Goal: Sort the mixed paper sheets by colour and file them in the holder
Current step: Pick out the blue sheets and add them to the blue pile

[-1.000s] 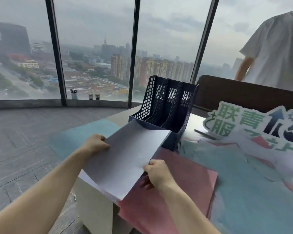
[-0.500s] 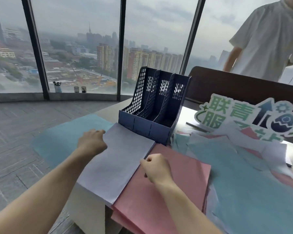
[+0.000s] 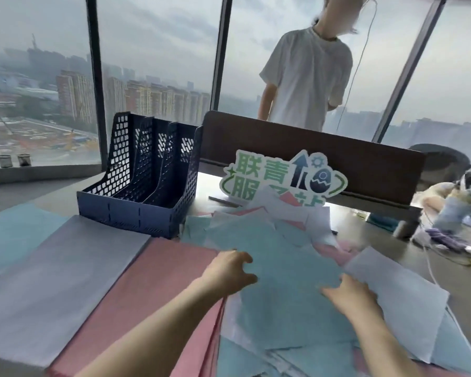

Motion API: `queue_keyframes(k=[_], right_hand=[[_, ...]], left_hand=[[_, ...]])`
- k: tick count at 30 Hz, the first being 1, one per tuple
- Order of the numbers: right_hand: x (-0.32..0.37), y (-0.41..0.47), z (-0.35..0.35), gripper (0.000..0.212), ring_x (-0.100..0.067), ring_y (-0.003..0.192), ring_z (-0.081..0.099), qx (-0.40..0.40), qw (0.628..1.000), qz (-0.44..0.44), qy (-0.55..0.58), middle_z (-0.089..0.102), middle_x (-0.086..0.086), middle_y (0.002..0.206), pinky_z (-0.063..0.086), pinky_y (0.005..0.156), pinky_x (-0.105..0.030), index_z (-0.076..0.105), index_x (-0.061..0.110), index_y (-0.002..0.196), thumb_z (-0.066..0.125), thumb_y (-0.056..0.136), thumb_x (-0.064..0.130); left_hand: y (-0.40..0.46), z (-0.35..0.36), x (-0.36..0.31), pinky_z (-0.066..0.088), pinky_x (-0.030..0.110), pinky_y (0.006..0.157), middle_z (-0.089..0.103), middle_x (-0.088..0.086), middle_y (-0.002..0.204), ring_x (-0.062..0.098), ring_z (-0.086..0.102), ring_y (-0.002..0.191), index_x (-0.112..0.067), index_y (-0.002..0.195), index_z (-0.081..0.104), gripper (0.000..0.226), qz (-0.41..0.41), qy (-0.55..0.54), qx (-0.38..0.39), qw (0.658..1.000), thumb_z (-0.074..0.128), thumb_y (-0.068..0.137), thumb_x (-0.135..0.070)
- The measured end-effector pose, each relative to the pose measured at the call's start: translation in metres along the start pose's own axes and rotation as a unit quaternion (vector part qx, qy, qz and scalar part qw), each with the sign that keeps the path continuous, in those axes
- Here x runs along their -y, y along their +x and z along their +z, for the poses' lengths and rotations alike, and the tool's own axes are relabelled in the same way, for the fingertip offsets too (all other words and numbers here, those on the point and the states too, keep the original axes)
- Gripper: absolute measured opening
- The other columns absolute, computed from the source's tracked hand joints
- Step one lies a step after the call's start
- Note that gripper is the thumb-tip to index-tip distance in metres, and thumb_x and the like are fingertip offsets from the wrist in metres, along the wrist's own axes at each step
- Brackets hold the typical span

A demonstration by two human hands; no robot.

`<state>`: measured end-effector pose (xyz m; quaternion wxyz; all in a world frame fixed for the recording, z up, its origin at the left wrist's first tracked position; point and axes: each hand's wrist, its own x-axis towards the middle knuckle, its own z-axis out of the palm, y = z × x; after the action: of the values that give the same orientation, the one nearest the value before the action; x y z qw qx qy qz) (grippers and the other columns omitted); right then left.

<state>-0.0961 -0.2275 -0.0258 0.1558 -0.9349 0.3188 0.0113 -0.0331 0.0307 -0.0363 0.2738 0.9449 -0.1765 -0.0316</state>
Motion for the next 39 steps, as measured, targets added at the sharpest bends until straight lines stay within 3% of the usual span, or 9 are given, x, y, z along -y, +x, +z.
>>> queue_keyframes(k=[4, 13, 19, 22, 24, 30, 33, 36, 39], right_hand=[[-0.035, 0.009, -0.001, 0.116, -0.032, 0.126, 0.049, 0.072, 0.997, 0.025, -0.006, 0.052, -0.004, 0.136, 0.043, 0.101, -0.043, 0.029, 0.042, 0.143, 0.055, 0.040, 0.087], [-0.053, 0.021, -0.005, 0.091, -0.034, 0.124, 0.042, 0.010, 1.000, 0.009, 0.019, 0.044, -0.009, 0.131, 0.043, 0.096, -0.042, 0.034, 0.033, 0.141, 0.069, 0.065, 0.069], [-0.072, 0.036, -0.007, 0.052, -0.031, 0.112, 0.060, -0.064, 0.988, -0.021, 0.137, 0.064, -0.009, 0.124, 0.049, 0.086, -0.032, 0.054, 0.019, 0.133, 0.066, 0.082, 0.019], [-0.070, 0.039, -0.023, 0.017, -0.031, 0.091, 0.065, -0.139, 0.961, -0.076, 0.227, 0.073, -0.006, 0.093, 0.051, 0.075, -0.033, 0.072, 0.022, 0.095, 0.066, 0.083, 0.011], [-0.064, 0.042, -0.035, 0.011, -0.028, 0.084, 0.064, -0.168, 0.936, -0.090, 0.296, 0.072, -0.003, 0.084, 0.047, 0.070, -0.032, 0.075, 0.019, 0.088, 0.067, 0.083, 0.012], [-0.033, 0.041, -0.052, 0.022, -0.016, 0.084, 0.066, -0.065, 0.857, -0.199, 0.471, 0.075, 0.000, 0.090, 0.051, 0.082, -0.031, 0.077, 0.020, 0.088, 0.070, 0.084, 0.000], [-0.017, 0.038, -0.053, 0.015, -0.017, 0.084, 0.065, -0.012, 0.829, -0.230, 0.510, 0.075, -0.006, 0.095, 0.051, 0.082, -0.033, 0.076, 0.014, 0.096, 0.067, 0.089, 0.005], [-0.010, 0.047, -0.046, 0.015, -0.021, 0.085, 0.065, -0.087, 0.823, -0.138, 0.545, 0.073, -0.004, 0.097, 0.051, 0.079, -0.034, 0.069, 0.025, 0.100, 0.065, 0.087, 0.030], [-0.005, 0.049, -0.030, 0.020, -0.034, 0.095, 0.065, -0.106, 0.908, -0.083, 0.397, 0.069, -0.009, 0.099, 0.052, 0.078, -0.039, 0.068, 0.023, 0.096, 0.060, 0.083, 0.036]], left_hand=[[0.041, 0.027, -0.033, 0.037, 0.039, 0.106, 0.048, 0.010, 0.140, 0.032, 0.040, 0.129, -0.021, 0.140, 0.046, 0.078, -0.006, 0.089, 0.060, 0.994, 0.069, 0.076, -0.060], [0.091, 0.033, -0.051, 0.032, 0.042, 0.104, 0.052, 0.002, 0.134, 0.026, 0.046, 0.128, -0.029, 0.133, 0.049, 0.093, -0.035, 0.173, 0.091, 0.980, 0.072, 0.057, -0.077], [0.096, 0.036, -0.056, 0.043, 0.026, 0.069, 0.060, 0.000, 0.094, 0.019, 0.056, 0.084, -0.024, 0.082, 0.054, 0.029, 0.009, 0.053, 0.070, 0.996, 0.079, 0.075, -0.038], [0.090, 0.036, -0.062, 0.043, 0.021, 0.050, 0.063, 0.002, 0.088, 0.014, 0.059, 0.059, -0.021, 0.100, 0.054, 0.037, -0.014, -0.111, 0.117, 0.987, 0.080, 0.077, -0.034], [0.083, 0.033, -0.063, 0.041, 0.020, 0.047, 0.064, 0.000, 0.081, 0.011, 0.055, 0.054, -0.020, 0.118, 0.056, 0.049, -0.027, -0.165, 0.140, 0.976, 0.079, 0.078, -0.037], [0.071, 0.015, -0.041, 0.046, 0.029, 0.089, 0.051, -0.004, 0.119, 0.016, 0.050, 0.109, -0.023, 0.129, 0.049, 0.075, 0.020, -0.164, -0.071, 0.984, 0.086, 0.067, -0.042], [0.066, 0.002, -0.026, 0.055, 0.034, 0.084, 0.071, 0.001, 0.103, 0.013, 0.064, 0.091, -0.015, 0.109, 0.068, 0.059, 0.013, -0.248, -0.018, 0.968, 0.086, 0.060, -0.043], [0.057, -0.012, -0.016, 0.054, 0.032, 0.060, 0.070, 0.007, 0.074, 0.014, 0.060, 0.057, -0.007, 0.085, 0.073, 0.026, -0.025, -0.340, -0.055, 0.938, 0.080, 0.069, -0.027], [0.055, -0.029, 0.011, 0.048, 0.029, 0.055, 0.062, 0.008, 0.068, 0.014, 0.052, 0.048, 0.001, 0.086, 0.069, 0.008, -0.088, -0.402, -0.155, 0.898, 0.069, 0.085, -0.006]])
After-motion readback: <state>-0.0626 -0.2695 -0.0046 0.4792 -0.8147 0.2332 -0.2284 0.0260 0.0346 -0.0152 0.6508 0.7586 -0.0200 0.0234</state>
